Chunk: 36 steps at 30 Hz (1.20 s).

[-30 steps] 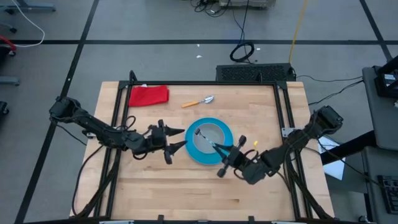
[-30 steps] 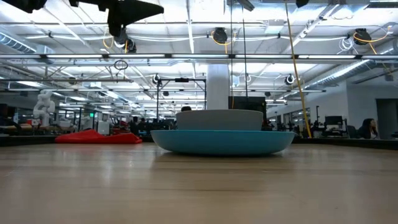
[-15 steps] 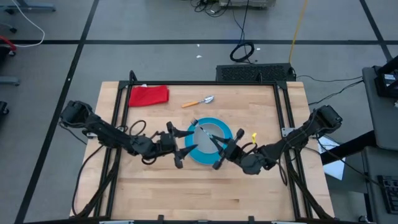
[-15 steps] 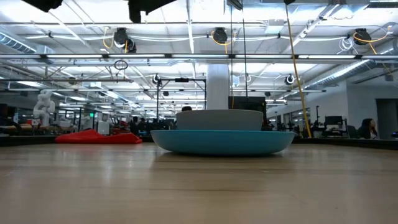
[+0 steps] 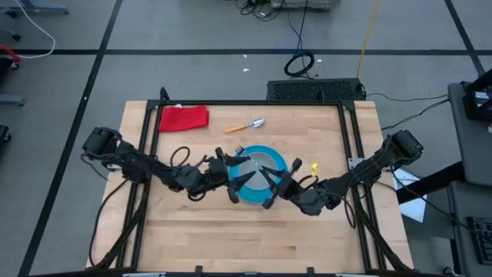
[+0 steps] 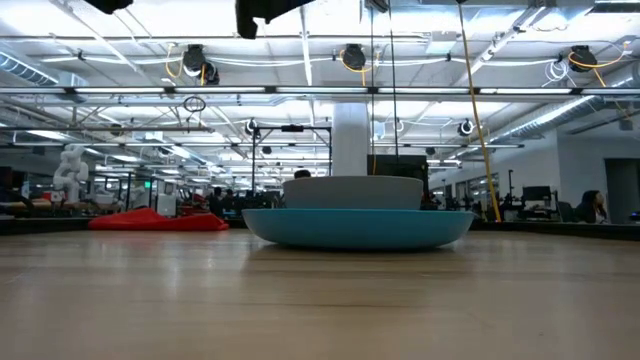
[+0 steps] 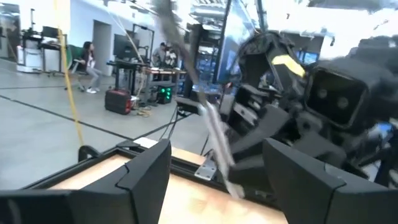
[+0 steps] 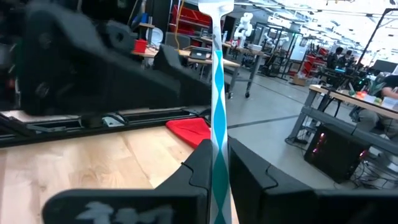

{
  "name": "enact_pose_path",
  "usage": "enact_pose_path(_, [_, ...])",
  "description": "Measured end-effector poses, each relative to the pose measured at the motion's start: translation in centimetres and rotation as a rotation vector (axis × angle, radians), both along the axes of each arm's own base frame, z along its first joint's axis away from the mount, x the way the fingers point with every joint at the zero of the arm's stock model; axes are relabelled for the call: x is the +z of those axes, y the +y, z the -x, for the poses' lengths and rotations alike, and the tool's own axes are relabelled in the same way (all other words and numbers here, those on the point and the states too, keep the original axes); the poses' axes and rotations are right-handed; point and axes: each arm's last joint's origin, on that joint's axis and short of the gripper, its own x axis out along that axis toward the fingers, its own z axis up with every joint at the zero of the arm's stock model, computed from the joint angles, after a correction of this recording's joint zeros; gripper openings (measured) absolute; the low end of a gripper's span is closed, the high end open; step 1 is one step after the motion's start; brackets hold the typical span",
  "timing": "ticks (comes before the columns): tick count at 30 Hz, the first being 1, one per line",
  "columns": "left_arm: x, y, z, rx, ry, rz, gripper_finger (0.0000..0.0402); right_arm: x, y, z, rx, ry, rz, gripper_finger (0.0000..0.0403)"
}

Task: Set table place
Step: Put the blue fork to the left of the blue plate

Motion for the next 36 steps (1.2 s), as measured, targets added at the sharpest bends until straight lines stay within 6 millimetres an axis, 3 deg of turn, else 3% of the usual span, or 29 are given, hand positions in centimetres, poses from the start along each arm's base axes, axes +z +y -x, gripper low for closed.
enact_pose_path(10, [-0.1,0.1,-2.6,0.014,-0.001,-0.011,0.0188,0.0,-0.1,0.0,-0.001,0.007,0.009,0.0027])
enact_pose_path(27, [0.1,0.1,-2.7,0.027,-0.015,0.011,0.0034,0.0,-0.4,-0.2,-0.005,0.003,0.007,0.0027])
enact_pose_path(36, [0.1,0.0,-2.7,0.024,-0.014,0.014,0.0031,0.0,-0.4,-0.2,-0.007,0.003,0.007,0.0027])
